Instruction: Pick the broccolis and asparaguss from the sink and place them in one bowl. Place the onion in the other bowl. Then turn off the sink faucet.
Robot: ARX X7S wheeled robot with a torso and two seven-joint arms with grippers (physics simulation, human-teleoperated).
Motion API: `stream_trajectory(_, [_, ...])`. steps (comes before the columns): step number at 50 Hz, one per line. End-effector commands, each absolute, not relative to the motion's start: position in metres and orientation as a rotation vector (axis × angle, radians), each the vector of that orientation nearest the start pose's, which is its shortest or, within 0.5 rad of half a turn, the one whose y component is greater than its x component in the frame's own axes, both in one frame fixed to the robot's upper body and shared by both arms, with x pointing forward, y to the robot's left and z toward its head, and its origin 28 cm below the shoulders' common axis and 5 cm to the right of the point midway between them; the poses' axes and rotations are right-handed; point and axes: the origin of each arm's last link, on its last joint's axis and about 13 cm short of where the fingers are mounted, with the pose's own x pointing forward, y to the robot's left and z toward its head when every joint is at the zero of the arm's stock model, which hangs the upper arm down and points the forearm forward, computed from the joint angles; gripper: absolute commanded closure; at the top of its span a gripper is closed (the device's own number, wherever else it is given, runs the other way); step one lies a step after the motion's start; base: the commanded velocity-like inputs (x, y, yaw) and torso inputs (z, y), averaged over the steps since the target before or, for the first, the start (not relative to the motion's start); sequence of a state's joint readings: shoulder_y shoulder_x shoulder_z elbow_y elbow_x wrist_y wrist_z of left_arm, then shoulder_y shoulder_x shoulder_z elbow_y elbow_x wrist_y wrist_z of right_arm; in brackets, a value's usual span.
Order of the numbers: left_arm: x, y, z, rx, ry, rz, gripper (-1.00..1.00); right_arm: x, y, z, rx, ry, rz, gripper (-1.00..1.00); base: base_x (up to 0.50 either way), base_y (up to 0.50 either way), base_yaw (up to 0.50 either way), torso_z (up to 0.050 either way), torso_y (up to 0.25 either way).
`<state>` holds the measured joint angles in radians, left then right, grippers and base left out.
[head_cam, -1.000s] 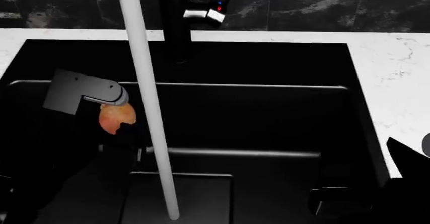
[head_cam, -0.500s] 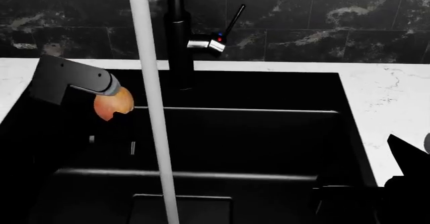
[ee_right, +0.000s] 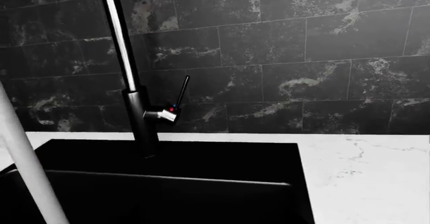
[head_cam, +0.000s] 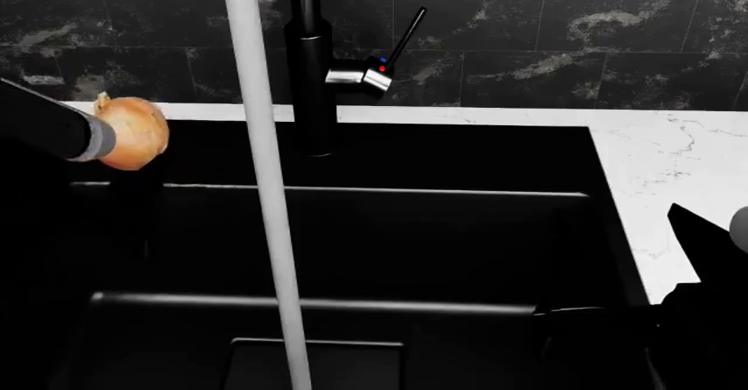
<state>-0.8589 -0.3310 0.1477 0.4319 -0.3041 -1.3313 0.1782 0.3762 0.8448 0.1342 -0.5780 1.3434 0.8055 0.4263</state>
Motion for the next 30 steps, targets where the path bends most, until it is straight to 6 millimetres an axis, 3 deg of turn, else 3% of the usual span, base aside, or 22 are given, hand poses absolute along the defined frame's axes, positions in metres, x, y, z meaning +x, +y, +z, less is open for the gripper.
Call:
stream_trajectory(1, [0.2777, 0.2639, 0.2483, 0.200, 0.090, -0.287, 1.00, 0.2027, -0.1884, 0.2207, 0.094, 0.058, 0.195, -1.00, 0.00, 0.00, 0.00, 0.000, 0.000])
stream_trajectory(16, [0.2772, 0.2605, 0.2424, 0.194, 0.104, -0.293, 1.00, 0.2038, -0.1867, 0.2252, 0.092, 0.050, 0.197, -1.00, -0.31, 0.02, 0.00, 0.000, 0.000])
stream_trajectory(27, [0.2729, 0.2592, 0.2481, 0.189, 0.086, -0.294, 1.00, 0.2078, -0.1842, 0.2251, 0.073, 0.052, 0.210, -1.00, -0.19, 0.25, 0.00, 0.000, 0.000])
stream_trajectory(30, [0.2699, 0.2687, 0.2502, 0.184, 0.084, -0.293, 1.00, 0.2078, -0.1838, 0.2255, 0.065, 0.054, 0.211, -1.00, -0.07, 0.34, 0.00, 0.000, 0.000])
